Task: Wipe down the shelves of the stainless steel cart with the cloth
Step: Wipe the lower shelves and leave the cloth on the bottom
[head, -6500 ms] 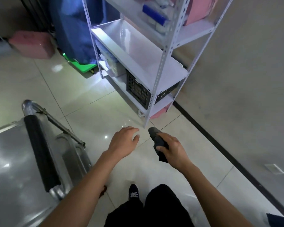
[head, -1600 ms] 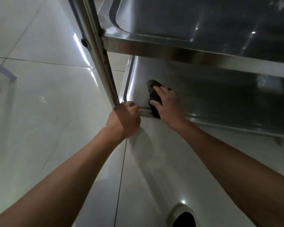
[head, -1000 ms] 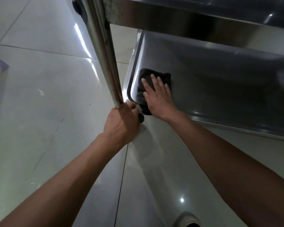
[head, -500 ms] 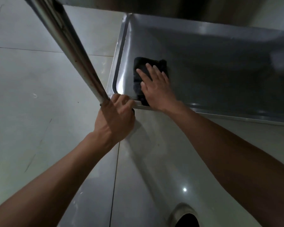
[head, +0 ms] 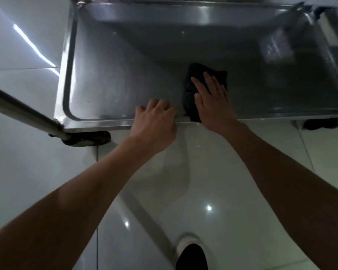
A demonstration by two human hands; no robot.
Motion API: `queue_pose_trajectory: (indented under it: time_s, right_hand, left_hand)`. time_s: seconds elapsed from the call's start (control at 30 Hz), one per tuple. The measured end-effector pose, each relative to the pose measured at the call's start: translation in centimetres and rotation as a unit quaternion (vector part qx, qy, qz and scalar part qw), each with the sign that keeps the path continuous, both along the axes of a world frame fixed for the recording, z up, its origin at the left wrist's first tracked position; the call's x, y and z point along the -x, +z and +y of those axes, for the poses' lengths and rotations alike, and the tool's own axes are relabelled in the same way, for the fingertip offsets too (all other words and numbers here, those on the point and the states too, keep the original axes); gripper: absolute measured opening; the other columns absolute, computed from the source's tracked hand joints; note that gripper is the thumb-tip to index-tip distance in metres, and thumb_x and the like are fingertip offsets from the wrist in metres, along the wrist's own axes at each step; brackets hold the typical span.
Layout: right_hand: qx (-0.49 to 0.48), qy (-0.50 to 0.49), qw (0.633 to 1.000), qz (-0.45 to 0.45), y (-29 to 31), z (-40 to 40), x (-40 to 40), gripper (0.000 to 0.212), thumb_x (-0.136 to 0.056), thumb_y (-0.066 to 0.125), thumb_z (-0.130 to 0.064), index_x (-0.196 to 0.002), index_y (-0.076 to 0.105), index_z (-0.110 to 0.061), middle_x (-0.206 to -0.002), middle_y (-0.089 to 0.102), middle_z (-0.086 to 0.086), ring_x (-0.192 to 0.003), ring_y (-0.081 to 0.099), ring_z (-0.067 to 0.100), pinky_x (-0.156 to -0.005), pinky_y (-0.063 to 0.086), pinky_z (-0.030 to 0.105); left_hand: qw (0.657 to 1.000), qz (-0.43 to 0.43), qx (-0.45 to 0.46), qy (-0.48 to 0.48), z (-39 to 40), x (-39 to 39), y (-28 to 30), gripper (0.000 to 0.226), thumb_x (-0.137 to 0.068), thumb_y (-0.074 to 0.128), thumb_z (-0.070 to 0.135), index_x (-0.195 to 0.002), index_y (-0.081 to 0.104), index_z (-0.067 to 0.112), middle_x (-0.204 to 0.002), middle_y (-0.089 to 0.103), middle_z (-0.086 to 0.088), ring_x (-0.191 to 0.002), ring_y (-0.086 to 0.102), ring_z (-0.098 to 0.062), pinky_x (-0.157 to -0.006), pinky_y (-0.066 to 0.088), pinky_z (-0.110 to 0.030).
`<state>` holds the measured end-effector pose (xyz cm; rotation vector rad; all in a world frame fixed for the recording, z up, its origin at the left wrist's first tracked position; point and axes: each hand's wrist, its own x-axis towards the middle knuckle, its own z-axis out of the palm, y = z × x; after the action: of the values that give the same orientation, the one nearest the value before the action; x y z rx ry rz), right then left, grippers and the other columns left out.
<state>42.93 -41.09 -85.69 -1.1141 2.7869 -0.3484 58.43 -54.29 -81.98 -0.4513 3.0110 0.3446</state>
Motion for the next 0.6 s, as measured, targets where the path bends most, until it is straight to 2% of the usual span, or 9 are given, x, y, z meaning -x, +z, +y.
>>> queue_pose_trajectory:
  time_s: [0.17,0.33,0.47,0.6]
  right_hand:
    - [-0.017,-0.096,0.995,0.013,0.4,5.0,3.6,0.054,-0.104,0.022,-0.037,-0.158,0.022,-0.03,-0.167,0.012,0.007,-0.154,0.01,0.028,-0.124,0.011,0.046]
    - [-0.03,-0.126,0.992,0.014,0.6,4.3,3.5,0.052,-0.107,0.026,-0.034,-0.158,0.021,-0.031,-0.168,0.009,0.005,-0.154,0.008,0.028,-0.123,0.01,0.045]
    - [-0.026,-0.115,0.993,0.012,0.7,2.5,2.7,0.052,-0.107,0.025,-0.034,-0.159,0.02,-0.031,-0.168,0.007,0.004,-0.154,0.006,0.027,-0.124,0.009,0.046]
    - [-0.029,-0.086,0.996,0.0,0.7,-0.2,1.9,0.052,-0.107,0.024,-0.035,-0.159,0.018,-0.032,-0.168,0.005,0.004,-0.155,0.004,0.027,-0.124,0.007,0.047]
  left_hand:
    - [1.0,-0.012,-0.015,-0.007,0.7,1.1,-0.8,0.036,-0.094,0.047,0.036,-0.127,0.059,0.028,-0.138,0.047,0.001,-0.133,0.036,-0.026,-0.1,0.039,-0.049]
    - [1.0,0.0,-0.021,-0.02,0.1,0.6,-0.9,0.037,-0.094,0.048,0.037,-0.13,0.057,0.03,-0.141,0.045,0.004,-0.135,0.036,-0.025,-0.101,0.037,-0.049]
    - [0.999,0.026,-0.035,-0.022,-0.9,-0.4,-0.7,0.037,-0.097,0.046,0.037,-0.131,0.058,0.029,-0.14,0.049,0.004,-0.134,0.039,-0.022,-0.101,0.037,-0.045]
    - [1.0,0.02,-0.021,0.006,-3.4,-2.1,-0.5,0.038,-0.1,0.043,0.039,-0.132,0.056,0.025,-0.14,0.049,-0.001,-0.133,0.04,-0.024,-0.104,0.035,-0.047]
